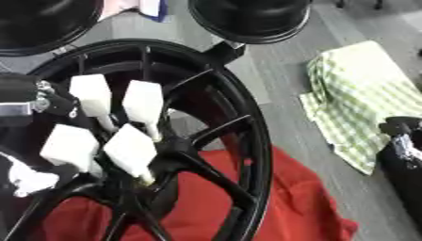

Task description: Pull the pin out of the wheel hub.

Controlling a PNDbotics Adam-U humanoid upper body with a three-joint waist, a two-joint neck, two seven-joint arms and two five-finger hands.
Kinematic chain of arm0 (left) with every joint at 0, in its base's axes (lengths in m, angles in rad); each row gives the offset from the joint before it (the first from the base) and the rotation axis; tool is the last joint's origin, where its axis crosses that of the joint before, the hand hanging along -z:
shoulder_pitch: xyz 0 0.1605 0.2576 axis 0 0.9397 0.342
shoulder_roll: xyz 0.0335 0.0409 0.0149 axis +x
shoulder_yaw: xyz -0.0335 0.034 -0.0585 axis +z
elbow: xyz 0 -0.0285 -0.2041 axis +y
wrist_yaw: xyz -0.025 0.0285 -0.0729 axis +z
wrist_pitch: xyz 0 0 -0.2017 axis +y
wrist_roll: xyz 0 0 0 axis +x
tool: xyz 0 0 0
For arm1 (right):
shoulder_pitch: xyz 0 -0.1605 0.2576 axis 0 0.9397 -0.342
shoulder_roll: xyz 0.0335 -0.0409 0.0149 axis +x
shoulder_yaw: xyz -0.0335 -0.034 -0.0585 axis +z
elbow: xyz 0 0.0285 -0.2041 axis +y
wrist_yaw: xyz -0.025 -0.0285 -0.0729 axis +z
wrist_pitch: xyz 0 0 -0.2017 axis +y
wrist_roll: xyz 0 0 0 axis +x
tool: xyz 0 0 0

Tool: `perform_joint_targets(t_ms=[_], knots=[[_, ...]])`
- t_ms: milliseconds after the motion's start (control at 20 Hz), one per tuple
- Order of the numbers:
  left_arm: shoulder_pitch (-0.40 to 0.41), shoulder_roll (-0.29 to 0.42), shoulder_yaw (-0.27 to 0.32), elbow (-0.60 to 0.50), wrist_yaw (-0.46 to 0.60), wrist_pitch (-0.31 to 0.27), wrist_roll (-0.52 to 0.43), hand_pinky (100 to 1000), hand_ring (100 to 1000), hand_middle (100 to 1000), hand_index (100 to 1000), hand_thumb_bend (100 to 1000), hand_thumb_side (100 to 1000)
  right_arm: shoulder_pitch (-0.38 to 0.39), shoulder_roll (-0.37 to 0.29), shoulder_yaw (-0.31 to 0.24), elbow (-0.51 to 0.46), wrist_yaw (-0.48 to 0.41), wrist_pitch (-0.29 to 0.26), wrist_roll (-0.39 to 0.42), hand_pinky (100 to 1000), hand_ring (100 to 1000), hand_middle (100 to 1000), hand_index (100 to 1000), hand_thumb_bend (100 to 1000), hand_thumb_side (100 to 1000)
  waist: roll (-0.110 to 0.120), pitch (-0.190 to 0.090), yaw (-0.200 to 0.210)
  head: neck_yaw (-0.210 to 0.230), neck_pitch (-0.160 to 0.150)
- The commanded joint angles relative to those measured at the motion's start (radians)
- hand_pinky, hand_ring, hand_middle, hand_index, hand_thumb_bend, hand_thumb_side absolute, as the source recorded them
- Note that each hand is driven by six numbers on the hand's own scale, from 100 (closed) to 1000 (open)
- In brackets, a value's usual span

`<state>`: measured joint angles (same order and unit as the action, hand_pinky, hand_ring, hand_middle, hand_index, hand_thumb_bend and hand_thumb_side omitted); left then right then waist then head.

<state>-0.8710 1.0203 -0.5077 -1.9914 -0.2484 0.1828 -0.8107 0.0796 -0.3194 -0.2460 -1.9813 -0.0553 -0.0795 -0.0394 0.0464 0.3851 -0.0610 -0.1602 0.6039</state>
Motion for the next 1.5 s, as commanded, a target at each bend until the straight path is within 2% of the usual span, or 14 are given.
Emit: perform_joint_targets(t_ms=[50,250,500,700,850,1050,1350,1400,1500], knots=[[-0.015,0.015,0.007,-0.009,-0.023,-0.008,-0.024,710,690,690,794,308,365,-0.003,-0.007,-0.006,-0.019,0.002,0.004,-0.003,878,767,564,688,100,482,-0.003,-0.015,0.001,0.003,-0.014],[-0.015,0.012,0.008,-0.009,-0.038,-0.014,-0.021,696,668,656,762,315,330,-0.002,-0.006,-0.006,-0.019,0.001,0.004,-0.004,878,767,564,688,100,484,-0.004,-0.015,0.0,0.003,-0.014],[-0.017,0.008,0.007,-0.009,-0.032,-0.003,0.016,682,642,626,717,255,372,-0.001,-0.004,-0.007,-0.019,0.001,0.006,-0.004,879,767,564,689,100,487,-0.005,-0.014,0.0,0.003,-0.016],[-0.018,0.007,0.005,-0.009,-0.019,0.005,0.031,674,628,615,682,234,371,-0.001,-0.003,-0.008,-0.019,0.002,0.007,-0.005,879,768,564,689,100,487,-0.004,-0.015,0.0,0.002,-0.018],[-0.018,0.008,0.005,-0.009,-0.024,0.005,0.03,662,612,598,607,209,347,-0.001,-0.002,-0.01,-0.019,0.002,0.007,-0.007,879,768,564,689,100,487,-0.004,-0.014,0.0,0.002,-0.02],[-0.02,0.007,0.01,-0.009,-0.03,0.007,0.04,648,597,585,513,100,308,-0.001,-0.001,-0.01,-0.019,0.002,0.008,-0.009,879,768,564,689,100,488,-0.004,-0.014,0.001,0.0,-0.022],[-0.02,0.008,0.014,-0.009,-0.03,0.013,0.062,645,593,581,494,100,305,-0.001,-0.001,-0.01,-0.019,0.002,0.009,-0.009,879,768,564,689,100,489,-0.005,-0.014,0.002,0.0,-0.021],[-0.021,0.008,0.017,-0.009,-0.032,0.013,0.065,636,583,571,458,100,237,-0.001,-0.001,-0.01,-0.019,0.002,0.009,-0.009,879,768,564,689,100,487,-0.005,-0.015,0.002,-0.001,-0.021],[-0.022,0.008,0.027,-0.009,-0.032,0.011,0.076,634,580,568,445,100,223,0.0,-0.001,-0.011,-0.019,0.002,0.008,-0.009,879,768,564,689,100,487,-0.005,-0.015,0.003,-0.002,-0.02]])
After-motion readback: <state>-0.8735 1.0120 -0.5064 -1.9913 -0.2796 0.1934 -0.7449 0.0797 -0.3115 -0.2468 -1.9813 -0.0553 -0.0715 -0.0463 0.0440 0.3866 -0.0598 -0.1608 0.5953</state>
